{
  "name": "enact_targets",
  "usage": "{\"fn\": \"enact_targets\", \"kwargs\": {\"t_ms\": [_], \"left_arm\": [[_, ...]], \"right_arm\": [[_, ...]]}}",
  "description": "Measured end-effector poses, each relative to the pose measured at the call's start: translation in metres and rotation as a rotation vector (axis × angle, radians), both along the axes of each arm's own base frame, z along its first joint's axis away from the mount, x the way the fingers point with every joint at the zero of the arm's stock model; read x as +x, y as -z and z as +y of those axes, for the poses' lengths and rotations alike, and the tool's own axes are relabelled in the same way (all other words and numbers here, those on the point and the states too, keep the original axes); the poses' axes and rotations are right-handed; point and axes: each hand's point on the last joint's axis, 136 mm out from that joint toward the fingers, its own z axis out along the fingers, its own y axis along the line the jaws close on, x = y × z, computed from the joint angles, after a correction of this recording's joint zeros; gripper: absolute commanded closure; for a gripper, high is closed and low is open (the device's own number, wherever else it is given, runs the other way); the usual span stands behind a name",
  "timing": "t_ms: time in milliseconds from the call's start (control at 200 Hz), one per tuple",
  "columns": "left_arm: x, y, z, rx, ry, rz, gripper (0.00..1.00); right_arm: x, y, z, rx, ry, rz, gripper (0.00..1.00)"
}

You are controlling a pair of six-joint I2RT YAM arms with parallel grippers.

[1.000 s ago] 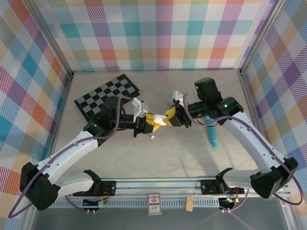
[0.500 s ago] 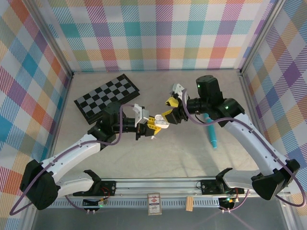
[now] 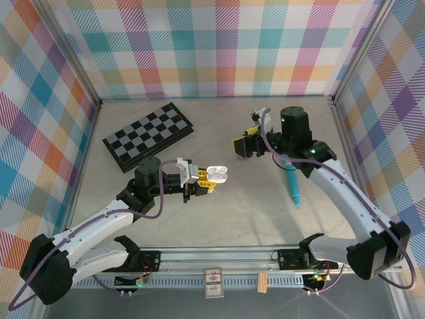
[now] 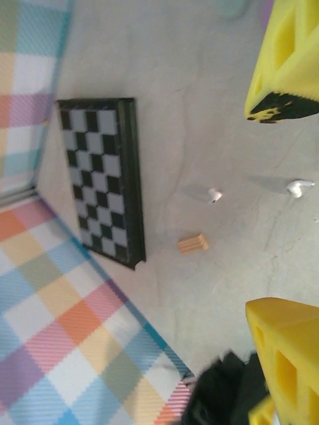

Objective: Insert the wireless bluetooth earbuds into the charging case

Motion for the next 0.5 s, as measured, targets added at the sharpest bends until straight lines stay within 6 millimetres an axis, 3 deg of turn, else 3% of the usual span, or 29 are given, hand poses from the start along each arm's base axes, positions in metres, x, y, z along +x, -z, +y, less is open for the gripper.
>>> {"fn": "enact_targets", "kwargs": {"t_ms": [210, 345, 500], "left_arm": [[-0.010, -0.016, 0.010, -0.044, -0.015, -0.036, 0.93], [-0.014, -0.023, 0.013, -0.061, -0.016, -0.054, 0.93], [-0.017, -0.023, 0.015, -0.056, -0.018, -0.047, 0.92]], "right_arm": [[0.024, 0.078, 0.016, -0.087, 0.002, 0.278, 0.28], [0.022, 0.127, 0.031, -0.127, -0.049, 0.440, 0.29], [0.017, 0.172, 0.062, -0.186, -0.145, 0.567, 0.33]]}}
